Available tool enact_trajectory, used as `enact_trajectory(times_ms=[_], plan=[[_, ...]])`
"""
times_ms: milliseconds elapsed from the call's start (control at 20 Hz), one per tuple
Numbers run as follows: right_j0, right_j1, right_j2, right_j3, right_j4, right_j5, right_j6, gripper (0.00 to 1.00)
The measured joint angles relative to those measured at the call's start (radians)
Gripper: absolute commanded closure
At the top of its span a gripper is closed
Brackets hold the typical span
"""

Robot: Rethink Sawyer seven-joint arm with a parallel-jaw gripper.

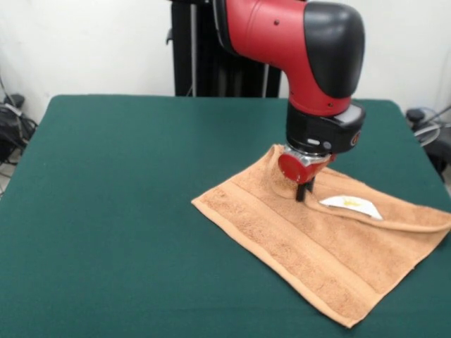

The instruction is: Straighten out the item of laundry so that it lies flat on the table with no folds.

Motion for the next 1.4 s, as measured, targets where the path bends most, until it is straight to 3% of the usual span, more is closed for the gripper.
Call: enact_trajectory(times_ms=[850,1400], plan=[[0.017,0.001,-0.014,-0.009,-0.008,0.016,0.0,1.0],[0.027,0.002,-0.018,-0.033,-0.008,0.144,0.0,1.0]])
